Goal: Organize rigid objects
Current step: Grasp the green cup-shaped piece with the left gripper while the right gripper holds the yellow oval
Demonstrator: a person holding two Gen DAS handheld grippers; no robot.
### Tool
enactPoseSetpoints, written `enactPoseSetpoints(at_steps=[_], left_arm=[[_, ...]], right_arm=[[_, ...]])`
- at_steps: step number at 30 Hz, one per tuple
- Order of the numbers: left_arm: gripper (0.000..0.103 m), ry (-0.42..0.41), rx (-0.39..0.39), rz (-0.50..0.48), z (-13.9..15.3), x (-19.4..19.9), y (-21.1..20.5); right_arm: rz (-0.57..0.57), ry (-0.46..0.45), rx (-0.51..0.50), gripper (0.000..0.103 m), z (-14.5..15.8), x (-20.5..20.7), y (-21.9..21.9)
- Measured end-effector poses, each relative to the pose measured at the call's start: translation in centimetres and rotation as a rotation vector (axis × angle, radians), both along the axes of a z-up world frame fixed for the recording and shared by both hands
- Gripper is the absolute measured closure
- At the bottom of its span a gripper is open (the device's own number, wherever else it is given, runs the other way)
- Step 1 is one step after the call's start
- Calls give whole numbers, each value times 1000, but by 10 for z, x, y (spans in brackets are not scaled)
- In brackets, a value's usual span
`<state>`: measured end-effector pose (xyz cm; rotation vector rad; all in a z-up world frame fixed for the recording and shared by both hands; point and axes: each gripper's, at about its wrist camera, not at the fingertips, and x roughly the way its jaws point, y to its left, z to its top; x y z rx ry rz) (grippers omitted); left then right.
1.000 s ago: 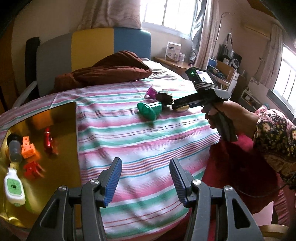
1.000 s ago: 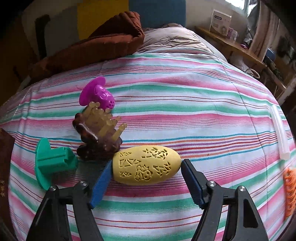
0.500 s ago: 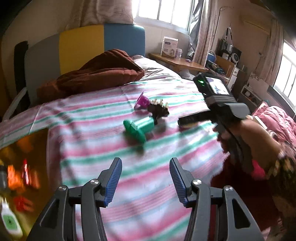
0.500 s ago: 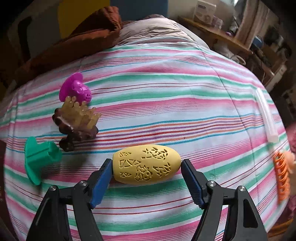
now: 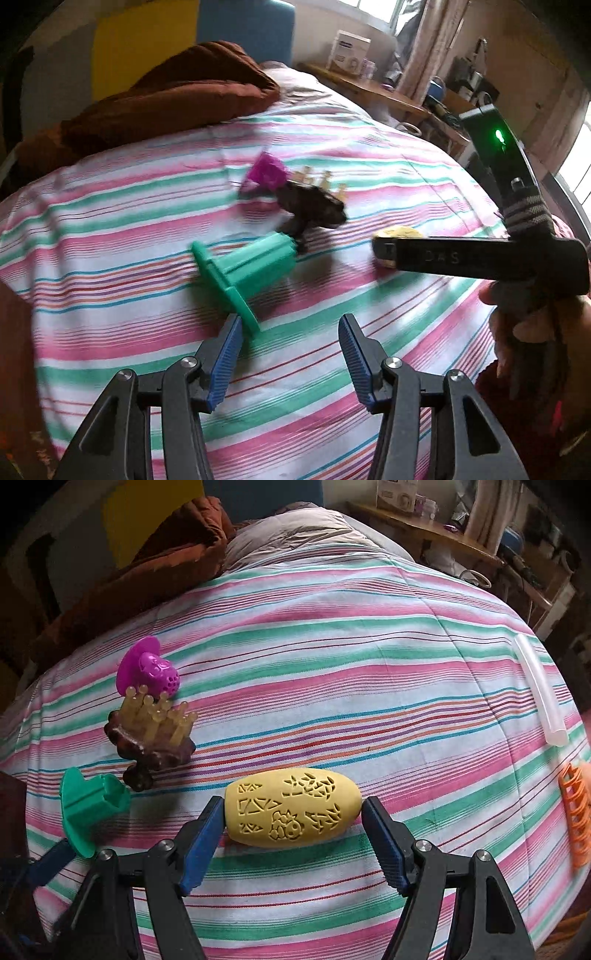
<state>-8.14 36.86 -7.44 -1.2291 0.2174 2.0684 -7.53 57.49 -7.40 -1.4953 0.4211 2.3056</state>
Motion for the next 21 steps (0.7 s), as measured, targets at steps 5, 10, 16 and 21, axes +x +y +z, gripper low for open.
enactPoseSetpoints(at_steps=[5, 10, 16, 21], left_arm=[[49, -42, 37, -87, -6, 12, 19], [49, 33, 51, -212, 5, 40, 26], [49, 63, 122, -56, 24, 22, -3], [49, 106, 73, 33, 34, -10, -2]], right_arm=[[-10, 6, -22, 28, 0, 3, 1], [-14, 9, -32, 27, 0, 5, 0], [-15, 8, -35, 27, -1, 3, 3], [-13, 7, -34, 27, -2, 1, 7]])
